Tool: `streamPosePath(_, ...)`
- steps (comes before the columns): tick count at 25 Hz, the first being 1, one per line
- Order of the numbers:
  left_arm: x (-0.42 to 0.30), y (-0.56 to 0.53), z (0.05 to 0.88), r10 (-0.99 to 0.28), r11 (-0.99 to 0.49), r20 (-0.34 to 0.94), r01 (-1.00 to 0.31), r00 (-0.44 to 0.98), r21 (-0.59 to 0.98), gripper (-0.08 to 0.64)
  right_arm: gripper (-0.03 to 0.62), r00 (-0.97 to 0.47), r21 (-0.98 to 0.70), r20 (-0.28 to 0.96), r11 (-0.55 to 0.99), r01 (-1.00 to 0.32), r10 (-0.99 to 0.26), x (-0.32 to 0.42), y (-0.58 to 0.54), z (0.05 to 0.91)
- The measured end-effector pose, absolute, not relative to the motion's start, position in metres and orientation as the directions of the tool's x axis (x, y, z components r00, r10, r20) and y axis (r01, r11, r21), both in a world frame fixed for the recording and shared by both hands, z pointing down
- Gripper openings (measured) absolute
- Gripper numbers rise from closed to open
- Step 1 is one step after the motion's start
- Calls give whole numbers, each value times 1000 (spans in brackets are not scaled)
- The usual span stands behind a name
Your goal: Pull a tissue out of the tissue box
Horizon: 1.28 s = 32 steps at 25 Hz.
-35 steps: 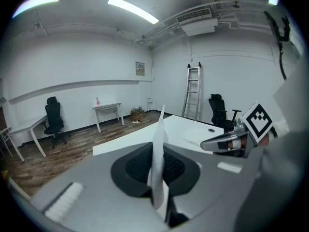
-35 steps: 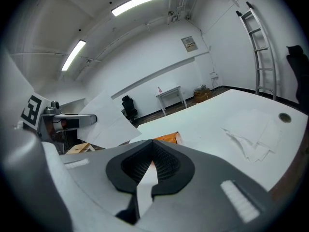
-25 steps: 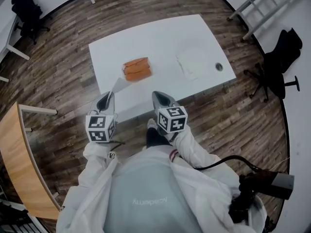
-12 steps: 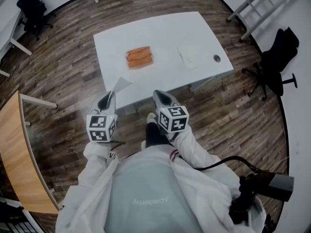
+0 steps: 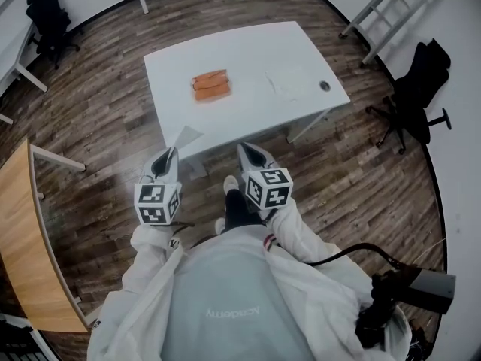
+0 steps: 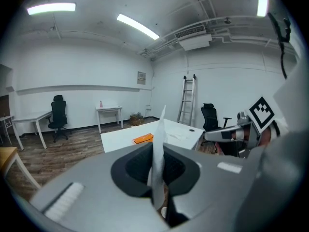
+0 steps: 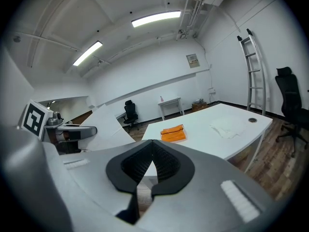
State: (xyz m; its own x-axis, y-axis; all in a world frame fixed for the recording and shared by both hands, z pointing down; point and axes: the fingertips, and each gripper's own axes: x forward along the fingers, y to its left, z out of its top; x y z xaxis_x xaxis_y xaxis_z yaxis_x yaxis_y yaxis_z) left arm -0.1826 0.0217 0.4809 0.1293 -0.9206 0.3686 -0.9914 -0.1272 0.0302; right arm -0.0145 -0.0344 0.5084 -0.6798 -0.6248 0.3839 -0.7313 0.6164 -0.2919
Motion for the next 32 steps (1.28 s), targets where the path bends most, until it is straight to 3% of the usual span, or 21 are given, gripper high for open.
streamPosePath(17,-171,51,484,-924,-120,354,-989,143,86,2,0,-671,-240,334,628,-740,-662,-2,-8,477)
streamPosePath(32,-141,29,486,-930,-28,364,-998,48,60,2,0,-723,-251,307,680,-689,-619,25,-37,471)
